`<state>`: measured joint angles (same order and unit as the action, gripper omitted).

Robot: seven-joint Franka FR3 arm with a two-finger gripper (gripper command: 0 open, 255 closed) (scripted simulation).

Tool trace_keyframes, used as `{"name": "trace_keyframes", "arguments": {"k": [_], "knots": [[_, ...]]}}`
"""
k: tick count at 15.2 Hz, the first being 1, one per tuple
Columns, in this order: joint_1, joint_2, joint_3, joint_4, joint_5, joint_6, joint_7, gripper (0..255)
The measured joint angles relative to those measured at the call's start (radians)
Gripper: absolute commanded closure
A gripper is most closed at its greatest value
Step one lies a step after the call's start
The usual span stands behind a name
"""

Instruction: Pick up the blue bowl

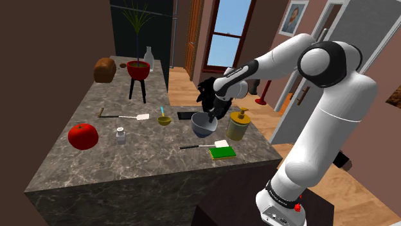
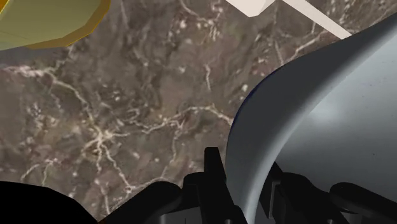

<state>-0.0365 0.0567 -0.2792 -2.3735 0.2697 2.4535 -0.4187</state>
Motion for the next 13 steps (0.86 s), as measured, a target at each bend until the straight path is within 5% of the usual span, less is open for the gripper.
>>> {"name": "trace_keyframes", "arguments": {"k": [13], "knots": [[-0.002, -0.118, -0.004, 0.052, -0.085, -0.157, 0.079, 255]]}}
